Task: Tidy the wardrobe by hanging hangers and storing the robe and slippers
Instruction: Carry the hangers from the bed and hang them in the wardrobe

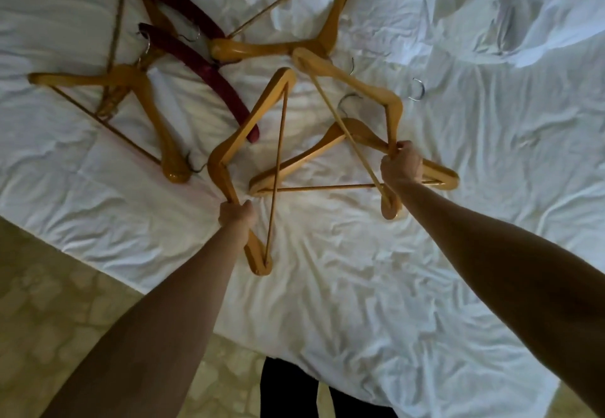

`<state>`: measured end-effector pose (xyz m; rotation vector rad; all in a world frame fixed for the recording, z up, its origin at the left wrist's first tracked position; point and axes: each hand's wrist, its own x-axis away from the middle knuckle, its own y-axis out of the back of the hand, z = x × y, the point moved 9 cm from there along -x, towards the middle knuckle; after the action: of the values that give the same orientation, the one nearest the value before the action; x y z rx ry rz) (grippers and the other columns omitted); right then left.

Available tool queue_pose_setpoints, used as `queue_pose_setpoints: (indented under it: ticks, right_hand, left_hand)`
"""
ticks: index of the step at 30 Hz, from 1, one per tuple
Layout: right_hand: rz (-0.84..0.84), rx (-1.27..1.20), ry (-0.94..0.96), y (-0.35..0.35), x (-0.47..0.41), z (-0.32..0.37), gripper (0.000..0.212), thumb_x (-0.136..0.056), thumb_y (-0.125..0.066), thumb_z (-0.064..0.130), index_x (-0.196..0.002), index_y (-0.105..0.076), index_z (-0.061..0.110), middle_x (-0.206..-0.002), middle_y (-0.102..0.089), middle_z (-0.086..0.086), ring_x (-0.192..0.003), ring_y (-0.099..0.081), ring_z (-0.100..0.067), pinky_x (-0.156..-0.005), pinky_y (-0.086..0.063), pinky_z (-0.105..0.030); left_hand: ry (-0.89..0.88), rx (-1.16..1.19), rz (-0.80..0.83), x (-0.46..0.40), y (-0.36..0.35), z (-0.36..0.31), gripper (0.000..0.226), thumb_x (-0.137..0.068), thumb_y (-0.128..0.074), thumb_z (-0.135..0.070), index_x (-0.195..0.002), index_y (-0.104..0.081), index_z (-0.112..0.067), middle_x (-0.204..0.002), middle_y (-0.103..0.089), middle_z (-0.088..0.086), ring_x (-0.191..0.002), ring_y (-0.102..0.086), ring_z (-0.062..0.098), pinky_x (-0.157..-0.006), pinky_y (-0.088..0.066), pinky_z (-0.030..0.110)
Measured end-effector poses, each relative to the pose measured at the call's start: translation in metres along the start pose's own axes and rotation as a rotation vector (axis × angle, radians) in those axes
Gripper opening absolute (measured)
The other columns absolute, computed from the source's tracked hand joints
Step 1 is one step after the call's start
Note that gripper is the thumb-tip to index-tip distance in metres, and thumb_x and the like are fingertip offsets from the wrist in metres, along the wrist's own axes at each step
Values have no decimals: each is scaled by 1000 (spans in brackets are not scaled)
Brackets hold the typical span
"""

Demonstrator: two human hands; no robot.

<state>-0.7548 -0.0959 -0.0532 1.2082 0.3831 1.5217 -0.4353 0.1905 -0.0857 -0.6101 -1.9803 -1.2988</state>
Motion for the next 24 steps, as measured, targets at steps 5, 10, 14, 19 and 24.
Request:
queue_pose_setpoints:
  ticks: [5,10,14,19,24]
  right_hand:
    - [-25,-227,-13,10,25,-3,29,-91,-59,17,-120,-58,15,-103,-65,-5,-102,-64,-30,-91,-54,-47]
    - [42,-413,87,46,87,19,8,-92,-64,23,-99,-68,21,-80,-66,-2,-73,-65,-26,-68,-58,-44]
    - [176,-597,133,87,157,36,9,-95,-63,17,-98,-68,10,-67,-55,-2,-55,-51,-15,-51,-45,-30]
    - [161,-562,66,126,222,-8,22,-95,-61,34,-84,-64,16,-61,-57,1,-56,-54,-16,-55,-46,-35]
    - [188,-408,106,117,264,-50,32,-95,-62,37,-82,-64,7,-65,-61,-7,-59,-57,-14,-55,-46,-34]
  left_hand:
    - [-12,268,40,0,-6,0,40,-94,-64,-33,-117,-64,0,-110,-71,19,-99,-70,35,-89,-59,42]
    - [-34,552,160,65,-3,-18,29,-96,-64,-35,-110,-60,-10,-85,-59,6,-64,-58,13,-56,-57,21]
    - [-103,665,257,139,20,-42,22,-96,-66,-31,-82,-55,-17,-63,-50,1,-51,-45,10,-50,-42,23]
    - [-248,475,306,221,37,-33,29,-88,-74,-38,-84,-69,-10,-60,-64,0,-52,-59,13,-56,-52,27]
    - [-398,208,366,259,-1,12,30,-89,-71,-36,-76,-68,-10,-58,-68,1,-48,-61,8,-54,-49,22]
